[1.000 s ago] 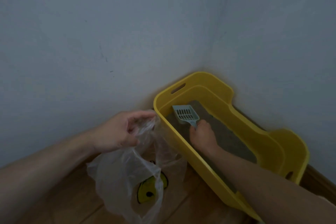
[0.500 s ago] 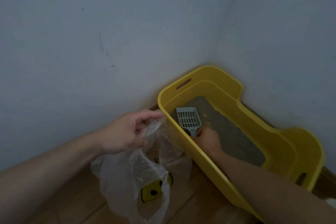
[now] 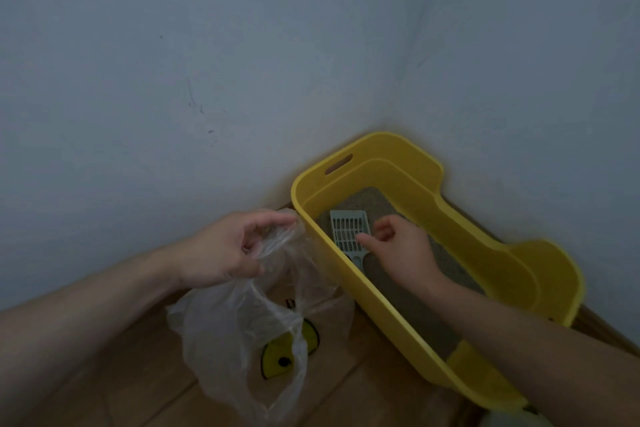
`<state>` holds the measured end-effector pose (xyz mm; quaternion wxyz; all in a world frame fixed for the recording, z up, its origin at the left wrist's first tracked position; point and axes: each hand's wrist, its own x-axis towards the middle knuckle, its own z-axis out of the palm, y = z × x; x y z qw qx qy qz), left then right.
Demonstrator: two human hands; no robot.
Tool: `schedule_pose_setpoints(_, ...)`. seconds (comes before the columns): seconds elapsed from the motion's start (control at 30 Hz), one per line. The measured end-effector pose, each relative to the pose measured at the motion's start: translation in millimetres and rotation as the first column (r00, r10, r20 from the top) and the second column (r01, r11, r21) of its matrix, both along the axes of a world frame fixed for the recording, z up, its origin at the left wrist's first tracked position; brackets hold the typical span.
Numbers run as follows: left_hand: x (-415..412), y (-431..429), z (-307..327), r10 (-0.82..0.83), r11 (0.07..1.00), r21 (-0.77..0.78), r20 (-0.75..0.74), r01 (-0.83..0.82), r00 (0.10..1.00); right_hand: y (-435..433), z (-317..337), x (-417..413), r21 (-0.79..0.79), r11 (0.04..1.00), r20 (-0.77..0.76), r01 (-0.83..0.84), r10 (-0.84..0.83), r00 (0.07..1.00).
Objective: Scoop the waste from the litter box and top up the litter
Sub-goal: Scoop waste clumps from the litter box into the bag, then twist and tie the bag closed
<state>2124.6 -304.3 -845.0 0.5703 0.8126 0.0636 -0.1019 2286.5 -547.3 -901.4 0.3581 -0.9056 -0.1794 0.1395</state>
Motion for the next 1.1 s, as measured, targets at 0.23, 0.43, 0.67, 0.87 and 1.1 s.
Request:
schedule_pose_setpoints(0.23,-19.3,-6.0,17.8,-0.041,0.989,0.144,0.01,0.04,0.999,-1.8,63.8,-47.9,0.194,0.968,0.093,-0.161,0.145,0.985)
schedule_pose_setpoints(0.43,-49.8,-13.1,47.2,-0.024,0.985,0.171,-0.002,0.024,1.0,8.6,82.9,-92.0,0.166,0.927,0.13,-0.336,0.317,0.939)
schedule_pose_setpoints(0.67,-93.7,14.3,52.6,0.055,0.984,0.17,-0.009,-0.053,0.998,29.3,67.0,-122.9,-0.186,0.911,0.124,-0.367,0.393,0.911)
schedule_pose_setpoints(0.87,-116.6,33.7,53.1,0.105,0.989,0.102,-0.009,-0.104,0.994,52.7,42.6,-136.4,-0.46,0.854,0.255,-0.244,0.39,0.885)
schedule_pose_setpoints(1.1,-132.2,47.7,51.1,0.15,0.979,0.141,-0.012,-0.147,0.989,58.7,52.4,-119.0,-0.317,0.855,0.266,-0.411,0.496,0.827)
